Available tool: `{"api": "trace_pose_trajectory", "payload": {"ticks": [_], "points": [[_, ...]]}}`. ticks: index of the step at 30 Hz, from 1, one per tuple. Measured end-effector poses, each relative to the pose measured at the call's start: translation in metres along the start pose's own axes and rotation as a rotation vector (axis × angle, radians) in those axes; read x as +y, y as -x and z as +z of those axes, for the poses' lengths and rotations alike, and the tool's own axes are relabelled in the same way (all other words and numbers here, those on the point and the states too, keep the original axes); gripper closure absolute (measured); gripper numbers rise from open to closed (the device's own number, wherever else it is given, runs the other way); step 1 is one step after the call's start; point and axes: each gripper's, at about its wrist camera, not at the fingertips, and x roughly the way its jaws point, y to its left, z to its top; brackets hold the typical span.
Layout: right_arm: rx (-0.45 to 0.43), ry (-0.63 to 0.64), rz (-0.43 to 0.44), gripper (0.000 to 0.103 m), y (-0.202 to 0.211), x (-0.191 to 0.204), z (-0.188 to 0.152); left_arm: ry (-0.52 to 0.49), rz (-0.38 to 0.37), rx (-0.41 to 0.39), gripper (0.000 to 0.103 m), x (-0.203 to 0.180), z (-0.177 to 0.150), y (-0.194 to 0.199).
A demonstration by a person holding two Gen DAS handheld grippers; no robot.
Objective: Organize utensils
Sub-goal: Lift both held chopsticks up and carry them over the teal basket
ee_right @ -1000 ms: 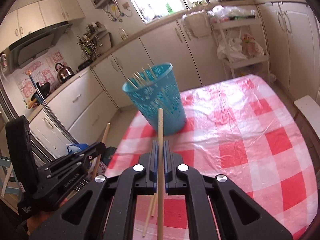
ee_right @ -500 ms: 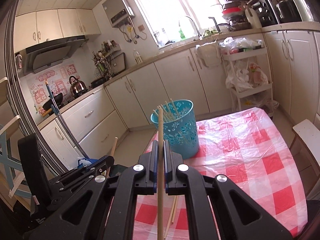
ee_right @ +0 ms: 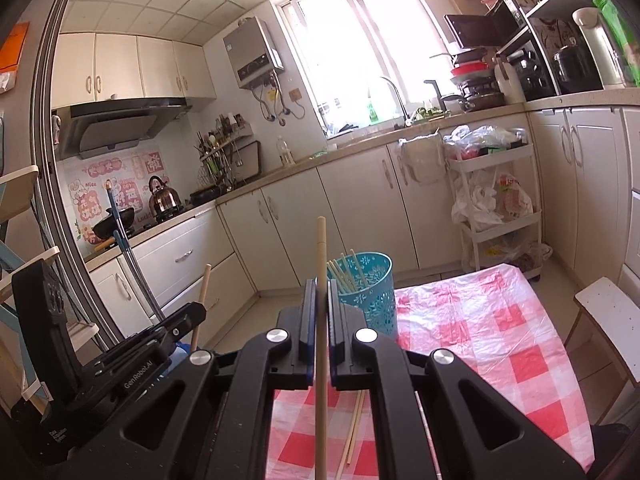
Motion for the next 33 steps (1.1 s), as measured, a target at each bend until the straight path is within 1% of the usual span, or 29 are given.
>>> {"api": "trace_pose_trajectory", "payload": {"ticks": [5, 11, 19, 33], "points": [[-0.015, -0.010, 0.003, 0.097, -0.004, -0.003, 0.005, 0.007, -0.009, -0.026, 0.099, -0.001, 0.008, -0.003], [-0.024, -0.018, -0.005, 0.097, -0.003, -0.006, 0.006, 0.000, -0.005, -0.019, 0.099, -0.006, 0.008, -0.007], [-0.044, -0.010, -0.001, 0.097, -0.003, -0.002, 0.010, -0.010, 0.006, -0.029, 0.099, -0.008, 0.010, -0.009], [-0.056, -0.028, -0.001, 0.097, -0.030, -0.008, 0.017, -0.008, 0.005, -0.020, 0.099, -0.006, 0.010, -0.041]]}}
